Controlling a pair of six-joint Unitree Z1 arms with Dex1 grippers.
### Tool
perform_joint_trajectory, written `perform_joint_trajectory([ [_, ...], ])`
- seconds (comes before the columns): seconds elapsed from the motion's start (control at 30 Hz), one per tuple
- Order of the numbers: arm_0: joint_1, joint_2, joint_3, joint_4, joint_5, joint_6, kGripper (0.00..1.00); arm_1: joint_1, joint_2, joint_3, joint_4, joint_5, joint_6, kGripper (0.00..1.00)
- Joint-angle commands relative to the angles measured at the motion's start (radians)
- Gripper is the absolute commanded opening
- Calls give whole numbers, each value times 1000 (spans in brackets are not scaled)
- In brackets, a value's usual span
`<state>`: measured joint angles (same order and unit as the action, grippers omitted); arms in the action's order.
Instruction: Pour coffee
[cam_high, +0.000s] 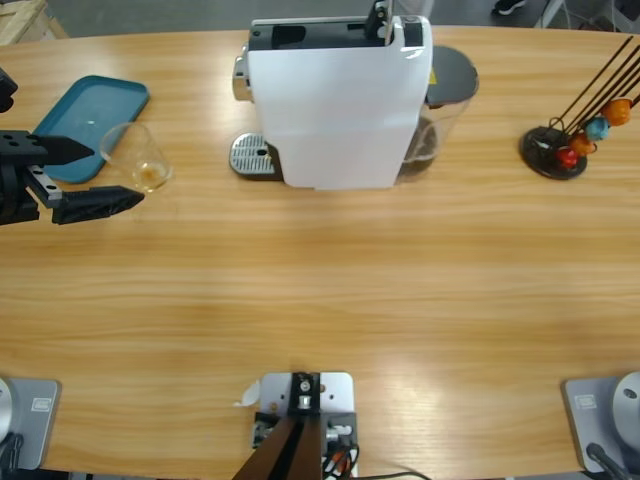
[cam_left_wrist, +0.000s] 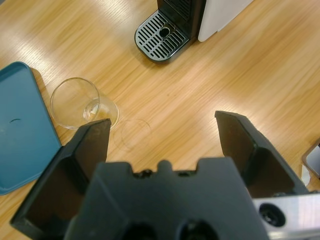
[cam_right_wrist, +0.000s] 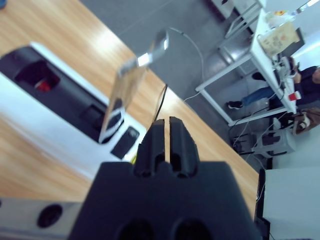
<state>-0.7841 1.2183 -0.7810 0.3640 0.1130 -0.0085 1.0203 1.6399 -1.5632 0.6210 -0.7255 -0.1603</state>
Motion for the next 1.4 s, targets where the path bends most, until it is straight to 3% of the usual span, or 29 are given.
perform_joint_trajectory([
  [0.03, -7, 36, 8, 4, 1, -8, 908, 41, 123, -57, -42, -82, -14, 0],
  [0.23, -7, 42, 7, 4, 1, -8, 908, 49, 147, -75, -44, -128, -15, 0],
  [0.7, -7, 48, 5, 4, 1, -8, 908, 99, 269, -172, -47, -126, -44, 0],
  [1.4, -7, 60, 2, 4, 1, -10, 913, 135, 397, -228, -26, -40, -4, 0],
])
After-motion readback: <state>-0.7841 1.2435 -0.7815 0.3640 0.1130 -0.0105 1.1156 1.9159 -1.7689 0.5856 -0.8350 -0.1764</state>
